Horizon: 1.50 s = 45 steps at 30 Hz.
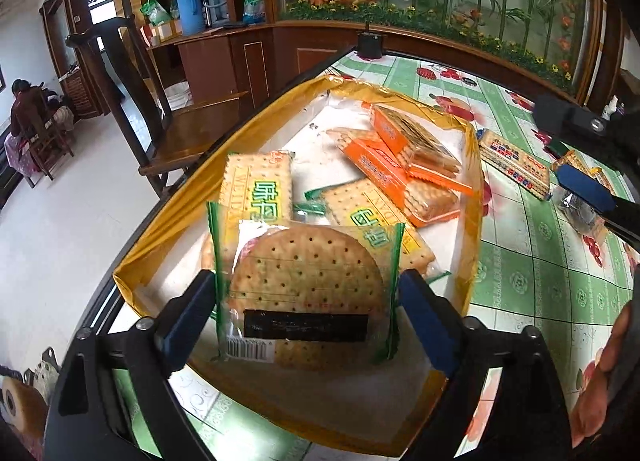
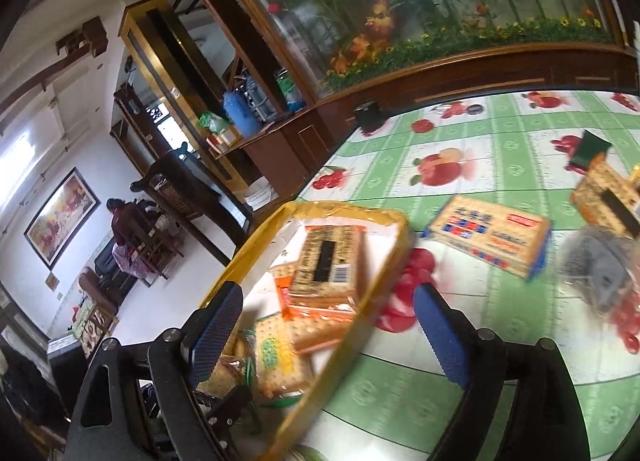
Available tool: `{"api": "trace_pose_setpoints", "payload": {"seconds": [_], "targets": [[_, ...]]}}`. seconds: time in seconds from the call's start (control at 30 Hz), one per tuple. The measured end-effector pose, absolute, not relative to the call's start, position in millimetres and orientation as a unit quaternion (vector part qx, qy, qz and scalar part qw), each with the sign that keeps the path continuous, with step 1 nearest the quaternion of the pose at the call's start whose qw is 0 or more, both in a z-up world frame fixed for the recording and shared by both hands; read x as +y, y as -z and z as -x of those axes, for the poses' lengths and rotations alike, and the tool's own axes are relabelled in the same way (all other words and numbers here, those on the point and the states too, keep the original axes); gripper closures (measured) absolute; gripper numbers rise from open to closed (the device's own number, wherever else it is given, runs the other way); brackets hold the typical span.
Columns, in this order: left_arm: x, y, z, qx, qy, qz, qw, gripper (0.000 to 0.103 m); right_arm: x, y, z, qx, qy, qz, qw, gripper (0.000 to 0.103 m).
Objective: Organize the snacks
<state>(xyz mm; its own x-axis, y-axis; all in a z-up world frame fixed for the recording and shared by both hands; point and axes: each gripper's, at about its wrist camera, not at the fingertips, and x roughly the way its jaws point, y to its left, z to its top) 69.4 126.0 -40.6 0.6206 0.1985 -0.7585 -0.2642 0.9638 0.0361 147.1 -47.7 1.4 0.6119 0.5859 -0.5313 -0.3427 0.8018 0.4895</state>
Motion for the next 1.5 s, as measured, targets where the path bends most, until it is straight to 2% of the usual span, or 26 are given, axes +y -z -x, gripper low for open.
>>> {"api": "trace_pose_setpoints", "payload": {"seconds": [0.07, 0.3, 0.6, 1.03, 1.5], "targets": [[124, 39, -67, 0.415, -0.128, 0.041, 0.900, 0.000, -59, -2, -144, 0.354, -0.258, -0.177, 0.881, 0.014], [111, 16, -57, 0.386, -0.128, 0.041, 0.913, 0.000, -107, -6, -127, 0.340, -0.229, -0.191, 0.892, 0.014], [71, -3, -62, 0.362, -0.087, 0.032, 0.928, 0.000, -186, -12, -106, 0.318, -0.153, -0.175, 0.919, 0.008], [-10, -2, -109, 0.389, -0.008, 0.019, 0.921, 0.000, -281, -9, -95, 0.306, -0.064, -0.158, 0.937, 0.006], [-22, 19, -184, 0.437, -0.026, 0.114, 0.892, 0.000, -294, 5, -132, 0.298, -0.037, -0.094, 0.949, 0.006]]}}
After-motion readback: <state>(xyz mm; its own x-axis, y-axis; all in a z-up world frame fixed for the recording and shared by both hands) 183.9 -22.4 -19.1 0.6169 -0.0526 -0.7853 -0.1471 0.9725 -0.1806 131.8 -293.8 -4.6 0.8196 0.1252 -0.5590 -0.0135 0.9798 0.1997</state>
